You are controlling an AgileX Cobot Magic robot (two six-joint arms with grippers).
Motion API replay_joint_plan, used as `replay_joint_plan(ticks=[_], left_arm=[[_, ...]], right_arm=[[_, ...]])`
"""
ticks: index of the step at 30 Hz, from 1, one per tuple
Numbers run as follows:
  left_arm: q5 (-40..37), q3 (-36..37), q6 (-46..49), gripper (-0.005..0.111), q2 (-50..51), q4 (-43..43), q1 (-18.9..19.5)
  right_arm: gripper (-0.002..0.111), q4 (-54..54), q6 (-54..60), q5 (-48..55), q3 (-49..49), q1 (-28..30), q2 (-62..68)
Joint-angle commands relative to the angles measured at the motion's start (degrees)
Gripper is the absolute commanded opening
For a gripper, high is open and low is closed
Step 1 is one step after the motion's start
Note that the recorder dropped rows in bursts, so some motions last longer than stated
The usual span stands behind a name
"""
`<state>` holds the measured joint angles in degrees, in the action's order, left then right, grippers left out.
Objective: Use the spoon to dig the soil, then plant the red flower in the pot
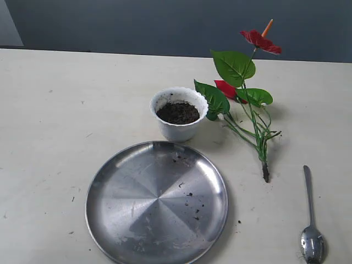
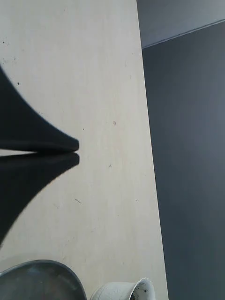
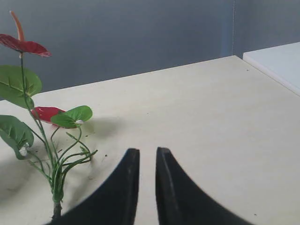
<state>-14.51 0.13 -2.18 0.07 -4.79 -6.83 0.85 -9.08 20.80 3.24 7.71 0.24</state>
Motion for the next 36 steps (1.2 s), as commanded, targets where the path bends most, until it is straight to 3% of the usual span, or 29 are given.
replay_joint_plan(ticks=[1,7,9,11,15,30,36], left_arm=[[0.8,-0.1,-0.2,0.001,-0.1,0.0,-0.3],[0.8,-0.1,-0.2,0.001,-0.1,0.0,-0.3],[0.8,-0.1,-0.2,0.001,-0.1,0.0,-0.3],[0.8,-0.1,-0.2,0.001,-0.1,0.0,-0.3],[0.8,-0.1,-0.2,0.001,-0.1,0.0,-0.3],[0.8,-0.1,-0.2,0.001,-0.1,0.0,-0.3],[0.8,-0.1,-0.2,0.001,-0.1,0.0,-0.3]], right_arm=[[0.014,0.0,0.1,-0.4,-0.3,0.3,-0.2],[0.014,-2.9,-0.7,-2.0,-0.3,0.3,-0.2],[0.014,-13.3,-5.7,-6.0,-0.3,0.3,-0.2],[0.014,-30.3,-11.8,-10.2,-0.3,0.3,-0.2],[0.014,-53.6,-13.7,-14.5,-0.3,0.3,-0.2],[0.014,-50.7,-13.6,-26.5,-0.3,0.3,-0.2],[0.013,-50.5,-13.6,-38.8,-0.3,0.3,-0.2]])
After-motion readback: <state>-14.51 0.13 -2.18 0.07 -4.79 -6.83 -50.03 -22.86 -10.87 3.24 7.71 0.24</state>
